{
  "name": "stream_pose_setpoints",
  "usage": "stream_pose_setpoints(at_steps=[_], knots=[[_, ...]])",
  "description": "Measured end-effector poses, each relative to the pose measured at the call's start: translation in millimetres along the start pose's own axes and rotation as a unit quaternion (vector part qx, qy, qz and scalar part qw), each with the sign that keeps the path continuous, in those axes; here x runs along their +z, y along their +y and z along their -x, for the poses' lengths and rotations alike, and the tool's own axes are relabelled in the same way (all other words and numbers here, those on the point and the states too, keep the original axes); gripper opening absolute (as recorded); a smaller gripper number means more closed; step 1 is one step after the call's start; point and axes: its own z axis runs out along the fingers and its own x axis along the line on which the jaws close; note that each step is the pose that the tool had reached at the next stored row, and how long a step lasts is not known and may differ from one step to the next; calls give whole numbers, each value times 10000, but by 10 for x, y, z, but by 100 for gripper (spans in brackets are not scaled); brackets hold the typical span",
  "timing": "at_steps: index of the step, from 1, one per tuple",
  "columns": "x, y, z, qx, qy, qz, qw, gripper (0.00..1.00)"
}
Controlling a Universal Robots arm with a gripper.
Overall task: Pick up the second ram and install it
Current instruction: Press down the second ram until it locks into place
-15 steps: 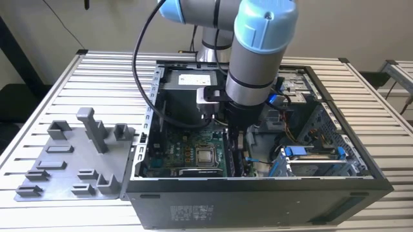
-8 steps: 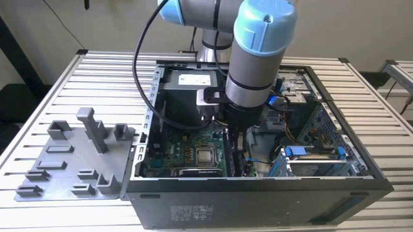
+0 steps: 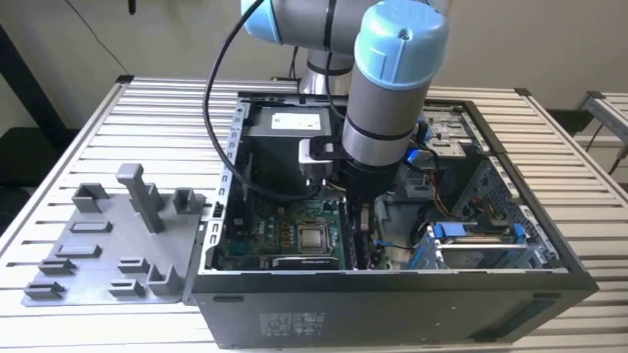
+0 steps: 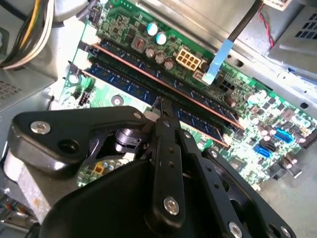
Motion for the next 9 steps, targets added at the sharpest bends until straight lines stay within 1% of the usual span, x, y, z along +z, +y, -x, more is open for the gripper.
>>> stream_pose_setpoints(at_steps=[1, 2, 3, 9], knots=[[-22, 0, 2, 0, -27, -6, 10000, 11], [-64, 0, 4, 0, -29, -6, 10000, 11], [-118, 0, 3, 0, -16, -3, 10000, 11], [-390, -4, 20, 0, -17, -4, 10000, 11]])
